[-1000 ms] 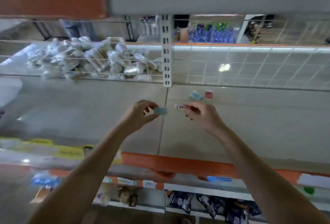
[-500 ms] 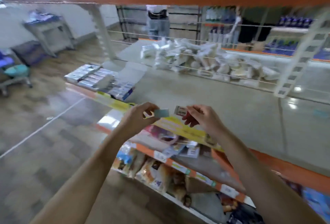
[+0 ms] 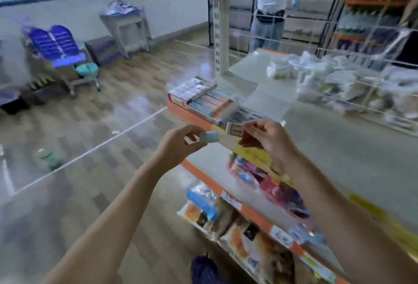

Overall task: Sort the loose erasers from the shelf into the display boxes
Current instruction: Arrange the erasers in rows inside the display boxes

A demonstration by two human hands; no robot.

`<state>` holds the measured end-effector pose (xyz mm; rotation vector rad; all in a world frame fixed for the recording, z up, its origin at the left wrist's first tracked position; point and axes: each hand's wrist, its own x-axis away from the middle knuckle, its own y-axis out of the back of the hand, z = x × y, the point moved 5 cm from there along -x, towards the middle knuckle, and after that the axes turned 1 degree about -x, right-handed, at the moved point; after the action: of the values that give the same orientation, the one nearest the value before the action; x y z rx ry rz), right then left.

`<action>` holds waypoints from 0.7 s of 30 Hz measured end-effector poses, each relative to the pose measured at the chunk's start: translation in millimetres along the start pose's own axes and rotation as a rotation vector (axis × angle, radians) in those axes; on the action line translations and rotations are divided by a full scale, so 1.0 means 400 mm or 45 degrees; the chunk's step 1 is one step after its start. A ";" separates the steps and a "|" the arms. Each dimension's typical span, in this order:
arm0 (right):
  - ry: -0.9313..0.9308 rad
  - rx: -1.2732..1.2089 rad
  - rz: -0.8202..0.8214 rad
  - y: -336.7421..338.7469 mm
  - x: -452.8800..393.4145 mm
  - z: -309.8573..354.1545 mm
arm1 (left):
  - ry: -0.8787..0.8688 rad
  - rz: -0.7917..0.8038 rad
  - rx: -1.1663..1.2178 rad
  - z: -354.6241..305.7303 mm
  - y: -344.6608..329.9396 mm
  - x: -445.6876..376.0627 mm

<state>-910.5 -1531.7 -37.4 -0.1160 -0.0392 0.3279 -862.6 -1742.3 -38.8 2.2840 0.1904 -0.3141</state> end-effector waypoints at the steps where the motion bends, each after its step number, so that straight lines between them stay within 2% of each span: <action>1: 0.003 -0.003 0.003 -0.022 -0.049 0.002 | 0.000 -0.002 -0.010 0.036 0.019 -0.035; 9: -0.070 0.156 -0.045 -0.144 -0.439 0.032 | -0.067 0.036 -0.015 0.242 0.158 -0.352; 13: -0.069 0.414 -0.156 -0.151 -0.571 0.013 | -0.123 0.069 0.004 0.298 0.166 -0.471; 18: -0.033 0.889 -0.348 -0.133 -0.680 -0.011 | -0.323 0.187 -0.068 0.330 0.149 -0.609; 21: -0.062 1.043 -0.429 -0.141 -0.707 -0.007 | -0.443 0.270 -0.040 0.344 0.138 -0.685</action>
<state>-1159.9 -1676.5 -39.0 0.7050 0.0296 -0.0082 -1134.5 -1891.5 -10.3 2.1550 -0.2217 -0.5834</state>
